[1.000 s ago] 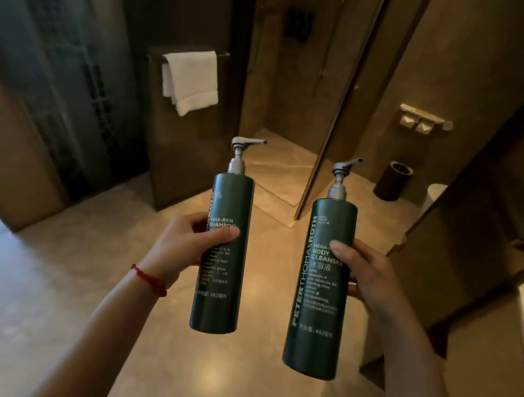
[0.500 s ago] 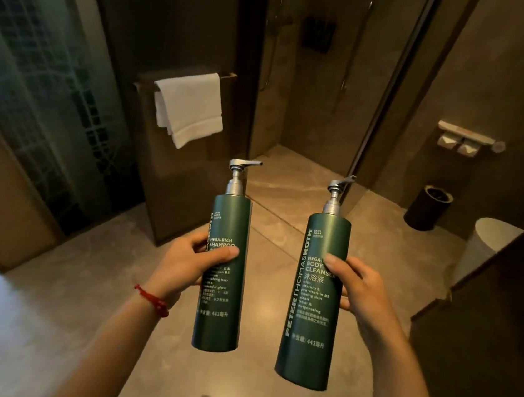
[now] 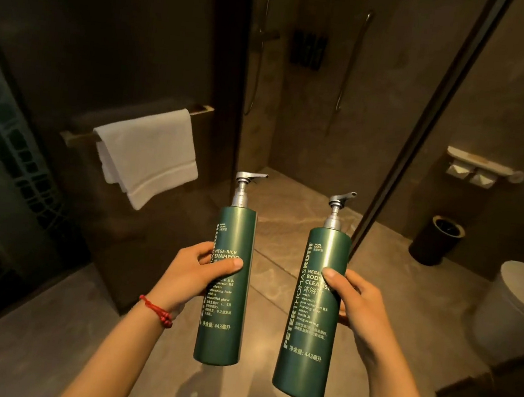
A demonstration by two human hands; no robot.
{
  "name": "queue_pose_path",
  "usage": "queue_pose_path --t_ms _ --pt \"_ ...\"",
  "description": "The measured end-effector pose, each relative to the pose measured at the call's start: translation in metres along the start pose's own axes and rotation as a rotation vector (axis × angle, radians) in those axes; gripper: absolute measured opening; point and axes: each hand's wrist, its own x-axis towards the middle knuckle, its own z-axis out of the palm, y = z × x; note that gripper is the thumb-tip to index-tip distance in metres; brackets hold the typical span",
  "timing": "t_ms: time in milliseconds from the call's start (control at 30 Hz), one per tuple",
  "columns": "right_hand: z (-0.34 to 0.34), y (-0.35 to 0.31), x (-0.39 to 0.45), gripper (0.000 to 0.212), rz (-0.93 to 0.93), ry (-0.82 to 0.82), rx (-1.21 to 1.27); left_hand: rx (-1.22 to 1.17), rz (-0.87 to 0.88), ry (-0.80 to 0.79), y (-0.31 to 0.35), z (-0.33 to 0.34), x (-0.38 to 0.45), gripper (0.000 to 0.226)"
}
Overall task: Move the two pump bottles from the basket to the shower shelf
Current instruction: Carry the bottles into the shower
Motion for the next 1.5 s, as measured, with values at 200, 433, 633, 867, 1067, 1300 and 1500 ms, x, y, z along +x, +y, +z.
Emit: queue_pose_path --t_ms 200,433,633,867,1067,1300,1500 --pt "0.017 -0.031 0.137 0.016 -0.001 0.087 0.022 -0.007 -0.002 -0.053 0.046 -0.018 0.155 0.019" --pt "0.004 -0.039 0.27 0.032 -0.004 0.17 0.034 0.02 -0.007 -0.144 0.068 0.002 0.311 0.02" --pt "-0.03 -0.035 0.403 0.022 -0.019 0.199 0.024 -0.033 -0.005 -0.15 0.077 0.042 0.446 0.018" --pt "-0.061 -0.066 0.556 0.017 -0.01 0.162 0.035 0.014 -0.01 -0.209 0.126 0.081 0.596 0.049" --pt "-0.085 -0.075 0.662 0.03 -0.005 0.178 0.041 0.006 -0.01 -0.231 0.144 0.109 0.709 0.044" --pt "-0.101 -0.09 0.808 0.021 0.002 0.255 0.03 -0.008 -0.003 -0.243 0.178 0.134 0.86 0.014" --pt "-0.108 -0.127 0.926 0.028 -0.04 0.274 0.006 -0.003 0.051 -0.245 0.228 0.138 0.974 0.014"
